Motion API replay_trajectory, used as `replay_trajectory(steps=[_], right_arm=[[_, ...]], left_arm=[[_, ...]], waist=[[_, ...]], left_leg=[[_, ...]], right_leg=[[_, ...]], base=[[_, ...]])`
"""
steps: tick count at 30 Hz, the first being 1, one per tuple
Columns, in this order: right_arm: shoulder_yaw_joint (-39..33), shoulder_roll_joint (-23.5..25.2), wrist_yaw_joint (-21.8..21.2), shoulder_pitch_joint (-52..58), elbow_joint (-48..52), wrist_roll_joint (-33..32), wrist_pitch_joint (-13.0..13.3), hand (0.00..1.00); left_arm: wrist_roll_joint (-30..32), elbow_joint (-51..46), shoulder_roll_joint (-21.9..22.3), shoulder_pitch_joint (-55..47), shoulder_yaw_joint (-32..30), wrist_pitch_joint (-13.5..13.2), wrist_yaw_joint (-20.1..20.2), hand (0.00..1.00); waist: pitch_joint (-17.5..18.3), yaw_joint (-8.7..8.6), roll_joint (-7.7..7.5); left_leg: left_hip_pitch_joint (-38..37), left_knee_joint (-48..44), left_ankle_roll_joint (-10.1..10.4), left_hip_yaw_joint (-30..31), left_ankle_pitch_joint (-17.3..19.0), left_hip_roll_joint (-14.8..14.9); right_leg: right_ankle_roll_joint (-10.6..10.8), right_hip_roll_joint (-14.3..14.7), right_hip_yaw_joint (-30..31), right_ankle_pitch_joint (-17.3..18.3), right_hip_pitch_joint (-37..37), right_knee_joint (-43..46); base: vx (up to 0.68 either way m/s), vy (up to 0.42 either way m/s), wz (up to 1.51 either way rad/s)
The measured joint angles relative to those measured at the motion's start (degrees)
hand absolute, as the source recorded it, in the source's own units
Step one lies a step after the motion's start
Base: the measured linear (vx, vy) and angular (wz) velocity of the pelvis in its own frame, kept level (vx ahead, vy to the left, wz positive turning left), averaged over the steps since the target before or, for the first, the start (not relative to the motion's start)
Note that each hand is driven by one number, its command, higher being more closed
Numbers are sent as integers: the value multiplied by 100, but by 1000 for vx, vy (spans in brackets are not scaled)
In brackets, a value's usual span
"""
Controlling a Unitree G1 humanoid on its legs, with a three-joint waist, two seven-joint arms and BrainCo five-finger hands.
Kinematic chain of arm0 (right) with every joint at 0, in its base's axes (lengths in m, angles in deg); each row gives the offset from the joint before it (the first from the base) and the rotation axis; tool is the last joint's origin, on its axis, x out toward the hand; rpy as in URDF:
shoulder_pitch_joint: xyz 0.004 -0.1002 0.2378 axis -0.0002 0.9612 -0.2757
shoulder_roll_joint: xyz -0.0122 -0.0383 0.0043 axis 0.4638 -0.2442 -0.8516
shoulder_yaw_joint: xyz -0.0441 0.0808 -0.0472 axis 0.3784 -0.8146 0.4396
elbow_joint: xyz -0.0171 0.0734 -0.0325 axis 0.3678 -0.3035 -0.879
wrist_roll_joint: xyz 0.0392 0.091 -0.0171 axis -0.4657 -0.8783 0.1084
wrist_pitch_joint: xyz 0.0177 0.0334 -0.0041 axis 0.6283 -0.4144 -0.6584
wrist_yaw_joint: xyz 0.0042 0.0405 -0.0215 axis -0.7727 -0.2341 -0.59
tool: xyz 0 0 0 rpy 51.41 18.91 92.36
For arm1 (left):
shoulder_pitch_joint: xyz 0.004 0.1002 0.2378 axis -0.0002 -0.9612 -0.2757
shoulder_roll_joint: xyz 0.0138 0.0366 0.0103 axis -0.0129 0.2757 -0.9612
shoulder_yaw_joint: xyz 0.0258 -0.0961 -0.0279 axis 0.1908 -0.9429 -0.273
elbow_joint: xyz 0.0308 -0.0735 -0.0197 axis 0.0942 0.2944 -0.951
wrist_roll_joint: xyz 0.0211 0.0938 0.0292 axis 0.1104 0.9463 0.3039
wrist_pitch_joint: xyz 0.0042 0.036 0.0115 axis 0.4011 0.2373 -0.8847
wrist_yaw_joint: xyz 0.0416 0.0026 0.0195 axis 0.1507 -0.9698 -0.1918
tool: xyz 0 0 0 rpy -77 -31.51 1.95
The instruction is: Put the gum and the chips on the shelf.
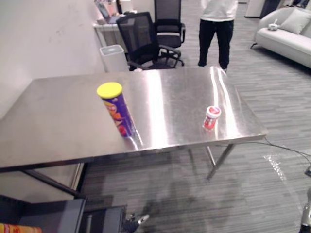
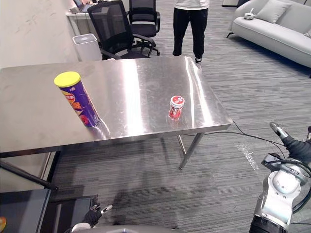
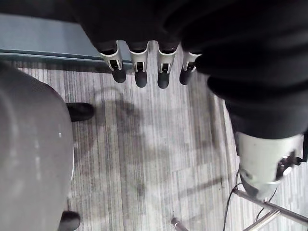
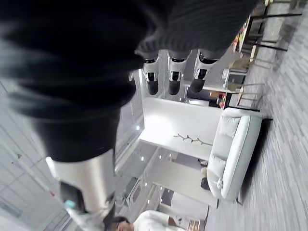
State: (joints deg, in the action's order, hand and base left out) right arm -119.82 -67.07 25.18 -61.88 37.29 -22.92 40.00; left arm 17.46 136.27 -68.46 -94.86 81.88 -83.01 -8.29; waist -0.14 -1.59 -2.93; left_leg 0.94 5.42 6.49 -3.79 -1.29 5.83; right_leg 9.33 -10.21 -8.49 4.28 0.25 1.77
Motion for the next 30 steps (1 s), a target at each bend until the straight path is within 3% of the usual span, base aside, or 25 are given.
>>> replay_trajectory(steps=[9, 21, 30], right_arm=[[817, -596, -204, -840, -892, -278, -10, 0], [1629, -843, -413, -1799, -1773, -292, -66, 0], [2244, -890, -543, -2230, -2254, -331, -117, 0]], left_arm=[[-10, -227, -84, -14, 162, -11, 47, 0], [-10, -340, -124, 101, 210, -23, 87, 0], [-13, -498, -147, 149, 377, -63, 89, 0]], waist=[[-122, 21, -67], [-434, 29, -111], [-668, 45, -104]], left_leg=[[208, 30, -11, 324, -145, -42], [374, 2, -15, 461, -195, -66], [501, 3, -81, 458, -243, -68]], right_leg=[[-1, -17, -288, -1, -3, -32], [17, -19, -412, -38, -61, -80], [13, -6, -381, -386, -162, -182]], base=[[-36, -4, 17], [-15, -1, 5], [-20, 14, -1]])
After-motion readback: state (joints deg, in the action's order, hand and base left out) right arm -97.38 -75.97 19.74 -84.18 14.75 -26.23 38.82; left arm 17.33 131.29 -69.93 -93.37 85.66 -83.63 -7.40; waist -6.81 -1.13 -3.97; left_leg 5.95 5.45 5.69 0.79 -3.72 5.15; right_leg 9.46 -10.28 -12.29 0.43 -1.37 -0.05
